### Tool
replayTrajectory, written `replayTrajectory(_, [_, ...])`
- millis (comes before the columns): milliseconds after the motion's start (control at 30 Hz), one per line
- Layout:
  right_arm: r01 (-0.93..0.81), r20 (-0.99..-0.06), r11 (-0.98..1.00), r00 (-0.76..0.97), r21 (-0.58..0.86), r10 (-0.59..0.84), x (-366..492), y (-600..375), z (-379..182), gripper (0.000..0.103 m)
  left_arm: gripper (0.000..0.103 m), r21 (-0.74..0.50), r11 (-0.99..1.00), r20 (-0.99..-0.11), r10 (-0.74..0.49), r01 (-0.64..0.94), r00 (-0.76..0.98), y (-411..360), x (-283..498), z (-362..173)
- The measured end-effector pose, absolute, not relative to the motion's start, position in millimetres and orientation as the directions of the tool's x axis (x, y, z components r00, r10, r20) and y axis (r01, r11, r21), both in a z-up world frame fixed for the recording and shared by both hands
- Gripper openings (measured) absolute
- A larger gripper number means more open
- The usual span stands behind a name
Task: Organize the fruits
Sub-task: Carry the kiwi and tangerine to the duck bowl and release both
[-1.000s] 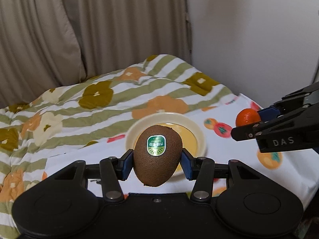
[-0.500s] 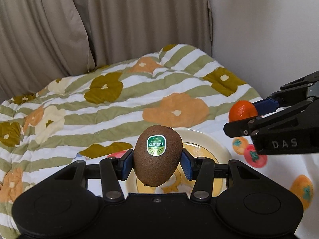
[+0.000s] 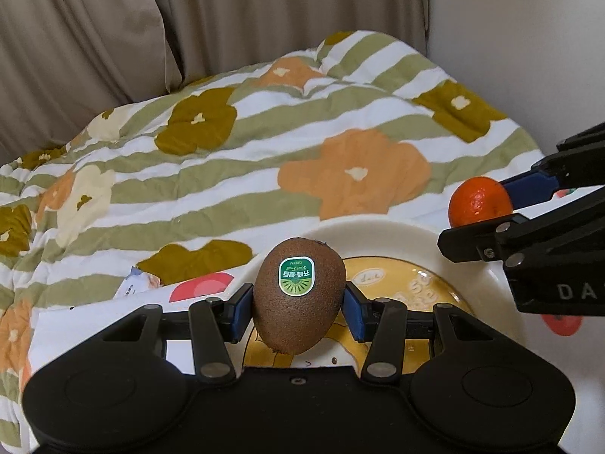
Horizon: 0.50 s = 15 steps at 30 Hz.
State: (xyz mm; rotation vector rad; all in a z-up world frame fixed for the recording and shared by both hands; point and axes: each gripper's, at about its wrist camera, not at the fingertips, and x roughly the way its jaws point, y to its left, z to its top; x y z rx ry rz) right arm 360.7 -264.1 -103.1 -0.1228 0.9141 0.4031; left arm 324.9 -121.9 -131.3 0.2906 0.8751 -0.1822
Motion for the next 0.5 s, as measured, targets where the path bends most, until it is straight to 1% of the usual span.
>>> replayTrajectory(167, [-0.408,-0.791,0.910,0.533,0.071,0.301,363,-261,-104,0.055,0.056,0.172,0.945,-0.799,-0.031,0.278,0.600,-124,331,-140])
replayTrajectory(267, [-0.411,-0.795,0.909,0.528,0.070,0.300,365,-261,-103,0.055,0.058,0.192,0.942,-0.785,-0.021,0.277,0.619,-125,330,-138])
replayTrajectory(300, [-0.412,-0.796,0.909,0.527,0.068,0.299,366,-261,-102,0.055,0.067,0.193,0.941,-0.782,-0.023,0.278,0.623,-126,330,-136])
replayTrajectory(333, [-0.412,-0.795,0.909,0.527,0.068,0.299,366,-260,-102,0.055,0.082,0.192,0.941,-0.779,-0.027,0.278,0.627,-126,330,-133])
replayTrajectory(367, [-0.412,-0.795,0.909,0.528,0.069,0.299,366,-260,-102,0.055,0.086,0.191,0.943,-0.770,-0.029,0.274,0.637,-125,328,-130])
replayTrajectory(400, [-0.412,-0.795,0.909,0.529,0.068,0.299,366,-260,-102,0.055,0.089,0.192,0.943,-0.763,-0.030,0.271,0.645,-124,325,-127])
replayTrajectory(500, [-0.417,-0.795,0.907,0.528,0.064,0.298,367,-261,-102,0.055,0.089,0.196,0.942,-0.762,-0.029,0.272,0.647,-120,317,-121])
